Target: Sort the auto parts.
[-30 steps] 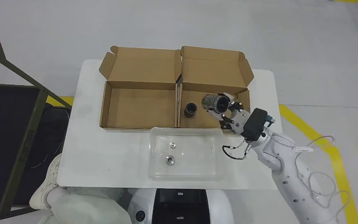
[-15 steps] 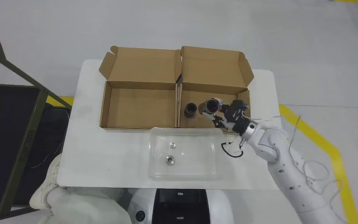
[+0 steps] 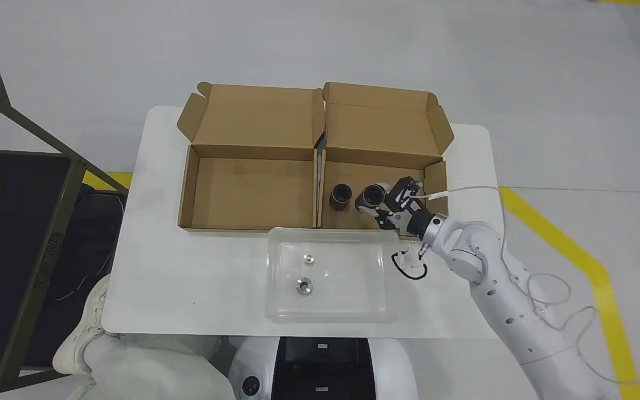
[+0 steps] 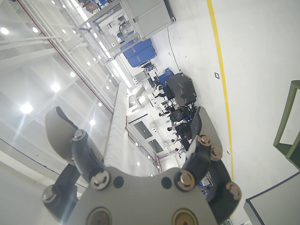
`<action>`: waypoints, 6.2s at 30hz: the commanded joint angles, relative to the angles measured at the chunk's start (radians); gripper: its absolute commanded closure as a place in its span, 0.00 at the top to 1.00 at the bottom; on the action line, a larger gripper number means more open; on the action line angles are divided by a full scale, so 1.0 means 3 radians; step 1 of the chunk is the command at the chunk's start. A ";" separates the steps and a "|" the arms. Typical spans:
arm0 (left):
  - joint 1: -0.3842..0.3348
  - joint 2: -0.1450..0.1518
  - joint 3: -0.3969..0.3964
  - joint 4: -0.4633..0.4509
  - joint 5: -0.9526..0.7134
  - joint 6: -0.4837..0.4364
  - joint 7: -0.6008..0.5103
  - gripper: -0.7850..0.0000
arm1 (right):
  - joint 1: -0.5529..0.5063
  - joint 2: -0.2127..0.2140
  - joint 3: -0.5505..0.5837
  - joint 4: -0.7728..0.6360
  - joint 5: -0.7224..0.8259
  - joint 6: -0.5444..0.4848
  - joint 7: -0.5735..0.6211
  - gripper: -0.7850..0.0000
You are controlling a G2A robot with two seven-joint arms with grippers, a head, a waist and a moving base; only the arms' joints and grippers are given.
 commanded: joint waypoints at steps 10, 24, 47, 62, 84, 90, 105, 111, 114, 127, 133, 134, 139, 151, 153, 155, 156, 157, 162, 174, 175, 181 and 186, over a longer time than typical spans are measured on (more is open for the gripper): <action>0.0000 0.0000 0.0000 0.0000 0.0000 0.0000 0.0000 1.00 | 0.0066 -0.0043 -0.0098 0.0062 -0.0062 0.0163 0.0047 0.00; 0.0000 0.0000 0.0000 0.0000 0.0000 0.0000 0.0000 1.00 | 0.0447 -0.0076 -0.0164 0.0202 0.0079 -0.0152 0.0657 0.00; 0.0000 0.0000 0.0000 0.0000 0.0000 0.0000 0.0000 1.00 | 0.0774 -0.0191 -0.0405 0.0951 0.0044 -0.0262 0.0365 1.00; 0.0000 0.0000 0.0000 0.0000 0.0000 0.0000 0.0000 1.00 | 0.0695 -0.0143 -0.0238 0.0253 0.0023 -0.0330 0.0434 1.00; 0.0000 0.0000 0.0000 0.0000 0.0000 0.0000 0.0000 1.00 | 0.0235 -0.0059 -0.0202 -0.0978 0.0201 -0.0774 0.0594 1.00; 0.0000 0.0000 0.0000 0.0000 0.0000 0.0000 0.0000 1.00 | 0.0120 -0.0039 -0.0245 -0.1116 0.0141 -0.0861 0.0659 1.00; 0.0000 0.0000 0.0000 0.0000 0.0000 0.0000 0.0000 1.00 | -0.0059 -0.0012 -0.0429 -0.1207 -0.0340 -0.0977 0.0573 1.00; 0.0000 0.0000 0.0000 0.0000 0.0000 0.0000 0.0000 1.00 | -0.0060 -0.0028 -0.0570 -0.1110 -0.0553 -0.0938 0.0462 1.00; 0.0000 0.0000 0.0000 0.0000 0.0000 0.0000 0.0000 1.00 | -0.0047 -0.0039 -0.0628 -0.1018 -0.0592 -0.0917 0.0406 1.00; 0.0000 0.0000 0.0000 0.0000 0.0000 0.0000 0.0000 1.00 | -0.0049 -0.0055 -0.0685 -0.0896 -0.0616 -0.0808 0.0349 1.00; 0.0000 0.0000 0.0000 0.0000 0.0000 0.0000 0.0000 1.00 | -0.0049 -0.0055 -0.0685 -0.0896 -0.0616 -0.0808 0.0349 1.00; 0.0000 0.0000 0.0000 0.0000 0.0000 0.0000 0.0000 1.00 | -0.0056 -0.0055 -0.0684 -0.0892 -0.0619 -0.0791 0.0350 1.00; 0.0000 0.0000 0.0000 0.0000 0.0000 0.0000 0.0000 1.00 | -0.0092 -0.0061 -0.0741 -0.0909 -0.0836 -0.0611 0.0354 1.00; 0.0000 0.0000 0.0000 0.0000 0.0000 0.0000 0.0000 1.00 | 0.0020 -0.0138 -0.1008 -0.0790 -0.1163 -0.0385 0.0392 0.92; 0.0000 0.0000 0.0000 0.0000 0.0000 0.0000 0.0000 1.00 | 0.0032 -0.0144 -0.1009 -0.0769 -0.1159 -0.0367 0.0385 0.85; 0.0000 0.0000 0.0000 0.0000 0.0000 0.0000 0.0000 1.00 | 0.0040 -0.0147 -0.1003 -0.0765 -0.1163 -0.0356 0.0382 0.72; 0.0000 0.0000 0.0000 0.0000 0.0000 0.0000 0.0000 1.00 | 0.0040 -0.0147 -0.0999 -0.0764 -0.1168 -0.0351 0.0387 0.65; 0.0000 0.0000 0.0000 0.0000 0.0000 0.0000 0.0000 1.00 | 0.0041 -0.0147 -0.0997 -0.0766 -0.1175 -0.0346 0.0394 0.60; 0.0000 0.0000 0.0000 0.0000 0.0000 0.0000 0.0000 1.00 | 0.0042 -0.0154 -0.1004 -0.0714 -0.1164 -0.0358 0.0430 0.55; 0.0000 0.0000 0.0000 0.0000 0.0000 0.0000 0.0000 1.00 | 0.0094 -0.0195 -0.1061 -0.0477 -0.1157 -0.0304 0.0409 0.49; 0.0000 0.0000 0.0000 0.0000 0.0000 0.0000 0.0000 1.00 | 0.0099 -0.0199 -0.1065 -0.0460 -0.1155 -0.0301 0.0402 0.49; 0.0000 0.0000 0.0000 0.0000 0.0000 0.0000 0.0000 1.00 | 0.0138 -0.0229 -0.1103 -0.0323 -0.1141 -0.0264 0.0330 0.48; 0.0000 0.0000 0.0000 0.0000 0.0000 0.0000 0.0000 1.00 | 0.0184 -0.0265 -0.1153 -0.0194 -0.1111 -0.0224 0.0253 0.47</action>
